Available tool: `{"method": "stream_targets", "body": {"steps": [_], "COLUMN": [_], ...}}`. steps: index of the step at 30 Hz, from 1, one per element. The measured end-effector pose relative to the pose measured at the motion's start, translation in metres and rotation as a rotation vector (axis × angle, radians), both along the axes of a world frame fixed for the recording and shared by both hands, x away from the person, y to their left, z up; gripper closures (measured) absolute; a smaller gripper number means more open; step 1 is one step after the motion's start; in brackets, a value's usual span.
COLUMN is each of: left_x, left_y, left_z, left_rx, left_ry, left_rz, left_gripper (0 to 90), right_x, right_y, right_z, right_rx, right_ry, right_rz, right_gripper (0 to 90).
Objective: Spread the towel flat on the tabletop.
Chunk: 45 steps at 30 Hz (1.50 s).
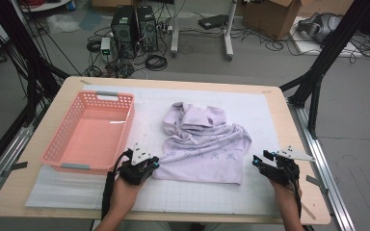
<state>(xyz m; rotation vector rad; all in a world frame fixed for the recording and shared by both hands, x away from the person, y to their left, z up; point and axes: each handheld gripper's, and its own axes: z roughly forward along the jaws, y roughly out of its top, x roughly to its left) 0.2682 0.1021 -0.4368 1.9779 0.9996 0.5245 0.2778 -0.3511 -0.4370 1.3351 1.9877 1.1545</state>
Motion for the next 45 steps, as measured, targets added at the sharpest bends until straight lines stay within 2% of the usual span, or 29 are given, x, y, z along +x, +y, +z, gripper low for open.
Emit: {"method": "stream_targets", "body": {"steps": [3,8,10,13,14,15,17,19,22,24,29,34,36,38,41,43,45], "left_x": [-0.002,0.000,0.001,0.001,0.001,0.001,0.001,0.002,0.003,0.002,0.002,0.002,0.001,0.002,0.000,0.000,-0.001], "left_y": [0.004,0.011,0.012,0.012,0.012,0.013,0.013,0.012,0.012,0.011,0.014,0.013,0.013,0.012,0.006,0.002,0.003], "left_z": [-0.001,-0.003,-0.005,-0.006,-0.006,-0.006,-0.007,-0.008,-0.009,-0.009,-0.008,-0.009,-0.008,-0.009,-0.010,-0.012,-0.011], "left_rx": [0.005,-0.005,-0.015,-0.018,-0.020,-0.020,-0.023,-0.027,-0.036,-0.044,-0.067,-0.081,-0.081,-0.087,-0.075,-0.063,-0.066], "left_ry": [-0.009,-0.012,-0.009,-0.004,-0.004,-0.003,-0.002,0.000,0.005,0.007,0.010,0.012,0.012,0.018,0.014,0.008,0.009], "left_rz": [0.012,0.036,0.042,0.042,0.042,0.040,0.037,0.029,0.021,0.019,0.016,0.016,0.014,0.001,-0.019,-0.030,-0.027], "left_gripper": [86.1,85.9,85.9,85.8,85.7,85.7,85.6,85.6,85.3,85.2,85.3,85.2,85.3,85.3,85.3,83.2,73.0], "right_x": [0.004,0.013,0.019,0.025,0.028,0.030,0.031,0.031,0.030,0.029,0.029,0.025,0.023,0.021,0.018,0.017,0.016], "right_y": [0.005,0.027,0.036,0.047,0.052,0.059,0.068,0.072,0.075,0.076,0.066,0.038,0.023,0.011,0.001,0.000,-0.003], "right_z": [-0.004,-0.011,-0.013,-0.012,-0.013,-0.013,-0.013,-0.012,-0.011,-0.011,-0.010,-0.007,-0.004,-0.001,0.003,0.002,0.000], "right_rx": [0.000,-0.068,-0.088,-0.056,-0.059,-0.073,-0.101,-0.121,-0.111,-0.118,-0.128,-0.182,-0.205,-0.204,-0.256,-0.238,-0.157], "right_ry": [0.034,0.090,0.103,0.101,0.103,0.118,0.118,0.110,0.122,0.123,0.123,0.116,0.117,0.104,0.031,0.009,0.014], "right_rz": [0.001,0.050,0.058,0.057,0.062,0.067,0.063,0.065,0.104,0.128,0.138,0.082,0.044,0.018,0.000,0.005,-0.001], "right_gripper": [51.1,51.8,52.1,51.7,51.2,51.2,52.2,57.4,76.1,83.5,86.2,86.1,86.1,86.1,85.9,80.4,70.2]}}
